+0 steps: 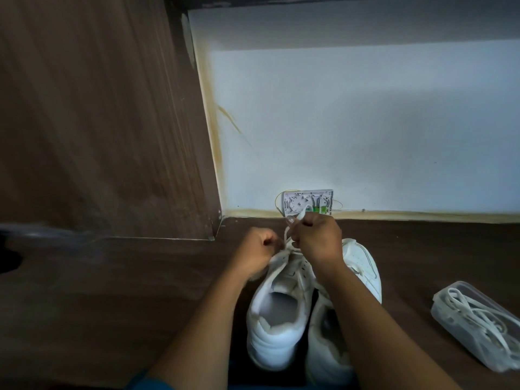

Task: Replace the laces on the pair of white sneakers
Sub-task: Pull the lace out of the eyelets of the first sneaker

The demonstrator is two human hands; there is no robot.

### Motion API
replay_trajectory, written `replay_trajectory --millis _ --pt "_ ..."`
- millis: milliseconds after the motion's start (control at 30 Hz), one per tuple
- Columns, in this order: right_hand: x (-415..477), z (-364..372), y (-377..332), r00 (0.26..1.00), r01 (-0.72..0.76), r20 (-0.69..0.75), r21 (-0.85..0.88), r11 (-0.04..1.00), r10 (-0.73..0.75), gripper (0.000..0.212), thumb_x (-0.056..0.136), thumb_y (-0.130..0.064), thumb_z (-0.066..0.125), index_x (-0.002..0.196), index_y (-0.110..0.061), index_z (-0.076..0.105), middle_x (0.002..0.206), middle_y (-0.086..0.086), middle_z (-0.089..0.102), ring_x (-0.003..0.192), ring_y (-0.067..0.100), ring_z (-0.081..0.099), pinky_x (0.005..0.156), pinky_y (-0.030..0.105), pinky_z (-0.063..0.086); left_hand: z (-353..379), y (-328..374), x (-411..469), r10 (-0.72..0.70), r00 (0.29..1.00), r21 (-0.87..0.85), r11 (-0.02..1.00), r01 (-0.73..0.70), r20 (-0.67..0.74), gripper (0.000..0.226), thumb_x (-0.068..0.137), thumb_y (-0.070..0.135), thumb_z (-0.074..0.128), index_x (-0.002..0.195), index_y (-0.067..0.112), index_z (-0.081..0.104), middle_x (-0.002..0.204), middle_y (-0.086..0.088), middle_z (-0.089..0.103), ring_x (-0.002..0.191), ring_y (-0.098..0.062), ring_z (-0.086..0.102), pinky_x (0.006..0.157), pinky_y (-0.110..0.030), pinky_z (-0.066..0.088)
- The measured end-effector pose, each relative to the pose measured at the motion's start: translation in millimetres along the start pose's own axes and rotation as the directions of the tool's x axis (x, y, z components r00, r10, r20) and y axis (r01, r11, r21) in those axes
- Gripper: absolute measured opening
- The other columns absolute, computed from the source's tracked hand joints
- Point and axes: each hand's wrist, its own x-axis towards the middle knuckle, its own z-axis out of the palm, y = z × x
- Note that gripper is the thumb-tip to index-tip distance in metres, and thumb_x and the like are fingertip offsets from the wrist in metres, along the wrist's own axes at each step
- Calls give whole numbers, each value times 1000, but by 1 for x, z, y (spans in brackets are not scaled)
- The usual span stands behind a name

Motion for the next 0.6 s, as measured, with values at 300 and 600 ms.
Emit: replay_trajectory --millis 300,600 --pt "2 -1 4 998 -28 63 51 998 24 31 82 -14 66 52 -11 60 50 6 58 55 19 51 63 40 47 5 -3 7 -23 999 -3 1000 24 24 21 81 -11 58 72 8 64 61 -5 56 46 2 45 47 -15 35" --pt "-4 -12 0 916 70 394 -345 936 77 18 72 -10 69 55 -13 62 59 3 56 59 15 50 59 27 38 -2 39 10 -6 969 -368 926 -87 -245 21 90 -4 54 72 6 56 57 -3 53 39 -3 45 41 -15 37"
